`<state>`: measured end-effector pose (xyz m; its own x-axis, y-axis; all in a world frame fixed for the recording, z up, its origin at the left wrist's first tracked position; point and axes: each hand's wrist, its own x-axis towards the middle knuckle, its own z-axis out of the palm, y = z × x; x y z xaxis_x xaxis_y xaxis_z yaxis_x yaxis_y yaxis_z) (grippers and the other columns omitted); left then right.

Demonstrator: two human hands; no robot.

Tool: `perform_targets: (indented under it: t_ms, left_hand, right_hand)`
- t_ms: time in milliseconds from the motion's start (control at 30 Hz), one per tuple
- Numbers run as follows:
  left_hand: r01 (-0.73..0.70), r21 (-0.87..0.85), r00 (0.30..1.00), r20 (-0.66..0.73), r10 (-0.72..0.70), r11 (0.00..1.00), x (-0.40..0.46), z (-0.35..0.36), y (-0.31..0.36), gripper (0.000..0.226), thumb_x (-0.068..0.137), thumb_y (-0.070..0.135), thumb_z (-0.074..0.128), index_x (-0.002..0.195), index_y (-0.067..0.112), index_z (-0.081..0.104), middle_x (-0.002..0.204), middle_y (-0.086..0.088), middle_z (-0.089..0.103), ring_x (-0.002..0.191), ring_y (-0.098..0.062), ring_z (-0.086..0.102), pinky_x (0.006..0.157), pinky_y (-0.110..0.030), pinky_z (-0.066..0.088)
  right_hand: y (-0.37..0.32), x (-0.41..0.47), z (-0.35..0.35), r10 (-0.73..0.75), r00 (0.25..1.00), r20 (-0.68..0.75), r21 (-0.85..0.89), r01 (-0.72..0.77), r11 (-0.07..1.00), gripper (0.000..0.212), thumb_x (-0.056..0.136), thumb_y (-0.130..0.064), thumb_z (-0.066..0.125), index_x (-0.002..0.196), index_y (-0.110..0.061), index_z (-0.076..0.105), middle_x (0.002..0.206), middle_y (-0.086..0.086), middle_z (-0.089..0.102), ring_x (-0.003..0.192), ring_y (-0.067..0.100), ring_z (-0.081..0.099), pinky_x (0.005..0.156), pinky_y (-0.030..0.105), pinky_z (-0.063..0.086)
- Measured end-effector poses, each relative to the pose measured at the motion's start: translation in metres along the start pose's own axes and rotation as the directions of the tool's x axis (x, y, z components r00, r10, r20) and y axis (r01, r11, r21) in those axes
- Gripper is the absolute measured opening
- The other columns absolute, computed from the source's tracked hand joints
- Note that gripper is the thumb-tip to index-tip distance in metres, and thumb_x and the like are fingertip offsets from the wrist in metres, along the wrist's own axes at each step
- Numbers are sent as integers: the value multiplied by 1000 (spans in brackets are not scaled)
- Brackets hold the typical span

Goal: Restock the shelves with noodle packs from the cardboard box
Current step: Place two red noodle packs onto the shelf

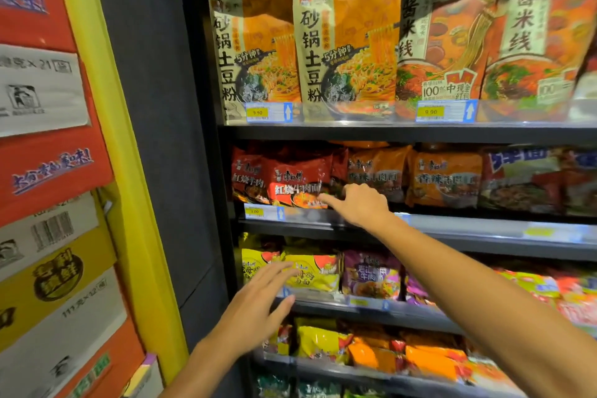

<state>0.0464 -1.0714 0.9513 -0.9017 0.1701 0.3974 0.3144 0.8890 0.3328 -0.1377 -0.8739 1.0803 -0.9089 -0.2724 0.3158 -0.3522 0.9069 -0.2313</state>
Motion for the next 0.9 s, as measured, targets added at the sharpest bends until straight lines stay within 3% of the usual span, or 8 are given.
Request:
perform_targets:
  t_ms: [133,267,400,600,733,900]
  left_hand:
    - [-21,-36,1000,10,21,999,10,15,-3,50,101,49,44,149,39,35,154,23,30,145,2,20,120,-28,25]
    - [-56,-28,996,69,57,998,26,40,9,55,99,52,45,150,33,35,155,15,33,145,-6,25,119,-33,27]
    - [-128,-34,979,158,132,991,37,66,37,54,99,52,45,149,36,33,158,13,29,148,-12,22,120,-35,25]
    - [-252,-10,937,247,247,968,43,104,97,78,91,72,26,149,22,42,154,3,39,144,-20,34,118,-38,27]
    - [-326,13,898,318,305,945,45,133,155,84,87,77,18,150,24,39,156,5,35,146,-18,30,119,-38,25]
    - [-400,28,857,365,363,916,35,179,254,90,85,80,4,151,27,37,157,5,35,145,-18,31,119,-40,25]
  right_hand:
    - [37,-49,-7,-139,981,-137,69,149,986,75,90,-70,47,143,-17,47,139,6,57,127,27,52,100,44,48]
    - [76,-113,-5,-259,928,-268,74,287,955,66,92,-55,57,144,-15,46,142,4,52,134,21,44,110,38,39]
    - [124,-170,17,-294,926,-237,5,304,953,61,92,-52,61,139,-14,52,137,5,55,129,23,49,108,38,41]
    - [196,-257,27,-137,985,-101,96,147,985,66,93,-59,52,148,-23,41,148,-1,44,138,18,38,115,35,34]
    - [250,-313,21,10,1000,0,96,-10,995,71,93,-69,43,152,-29,33,156,-7,32,145,13,26,119,36,27]
    - [329,-400,-6,121,991,49,111,-126,986,69,95,-67,43,152,-28,33,158,-6,29,146,14,23,120,37,25]
